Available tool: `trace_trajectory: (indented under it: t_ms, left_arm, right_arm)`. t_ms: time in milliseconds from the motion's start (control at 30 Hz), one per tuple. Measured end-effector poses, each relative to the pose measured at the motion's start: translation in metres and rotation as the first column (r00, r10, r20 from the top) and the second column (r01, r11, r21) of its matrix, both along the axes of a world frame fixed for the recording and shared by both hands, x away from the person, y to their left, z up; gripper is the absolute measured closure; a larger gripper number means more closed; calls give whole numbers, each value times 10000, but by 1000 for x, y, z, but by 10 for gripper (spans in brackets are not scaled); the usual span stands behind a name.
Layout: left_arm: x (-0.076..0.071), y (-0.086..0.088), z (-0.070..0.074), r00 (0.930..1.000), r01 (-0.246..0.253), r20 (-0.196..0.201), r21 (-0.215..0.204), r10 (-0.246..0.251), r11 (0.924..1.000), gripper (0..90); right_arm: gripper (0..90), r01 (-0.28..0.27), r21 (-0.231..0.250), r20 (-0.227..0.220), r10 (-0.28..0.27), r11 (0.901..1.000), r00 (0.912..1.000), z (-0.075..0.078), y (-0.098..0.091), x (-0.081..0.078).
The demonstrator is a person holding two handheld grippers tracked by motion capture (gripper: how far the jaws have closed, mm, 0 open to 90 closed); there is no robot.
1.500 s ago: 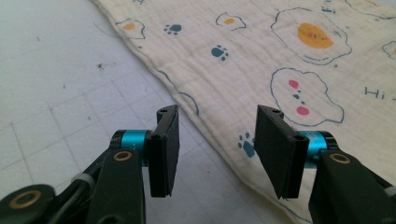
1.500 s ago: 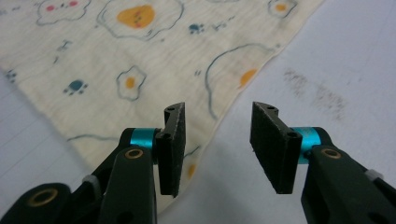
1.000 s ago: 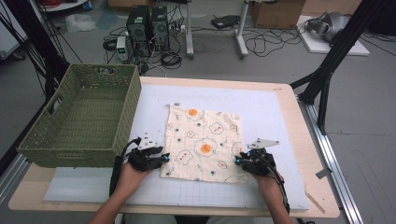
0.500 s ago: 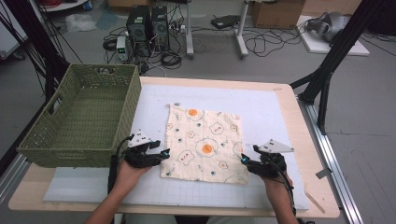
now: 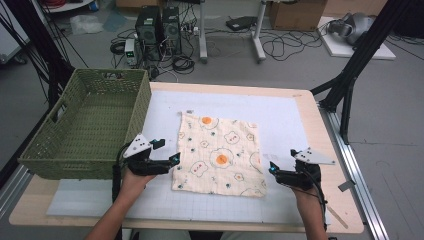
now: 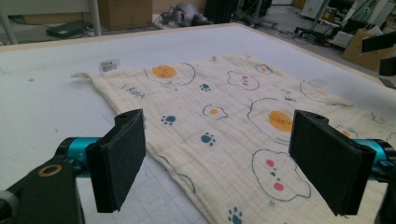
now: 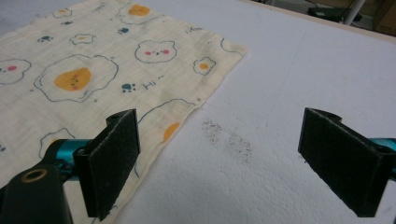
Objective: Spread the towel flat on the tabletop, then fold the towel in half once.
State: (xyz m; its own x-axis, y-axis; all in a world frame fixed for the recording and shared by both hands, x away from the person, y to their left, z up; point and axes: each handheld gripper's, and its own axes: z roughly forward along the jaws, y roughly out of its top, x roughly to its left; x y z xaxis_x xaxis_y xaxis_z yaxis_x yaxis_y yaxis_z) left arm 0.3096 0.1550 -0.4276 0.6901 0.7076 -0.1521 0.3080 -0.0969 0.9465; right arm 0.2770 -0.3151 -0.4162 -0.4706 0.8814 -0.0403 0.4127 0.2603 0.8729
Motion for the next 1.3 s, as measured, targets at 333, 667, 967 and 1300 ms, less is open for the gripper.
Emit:
trace_trajectory:
  t_ms: [333, 667, 967, 1300]
  left_arm:
    - [-2, 0, -1, 10000, 50, -59, 107, -49, 9999, 199]
    - [1, -1, -2, 9997, -215, -137, 227, 218, 9995, 194]
    - [1, 1, -2, 9989, -345, -322, 161, 350, 9993, 194]
    - [0, 2, 0, 9985, -284, -467, 211, 294, 9994, 208]
  right_arm:
    - [111, -138, -150, -22, 138, 9998, 9999, 0, 2, 1]
    - [111, -104, -194, -60, 103, 9998, 9999, -1, 2, -3]
    - [111, -117, -119, -191, 115, 9999, 9998, -2, 5, 1]
    - [111, -505, -66, -251, 503, 9987, 9984, -3, 10, 6]
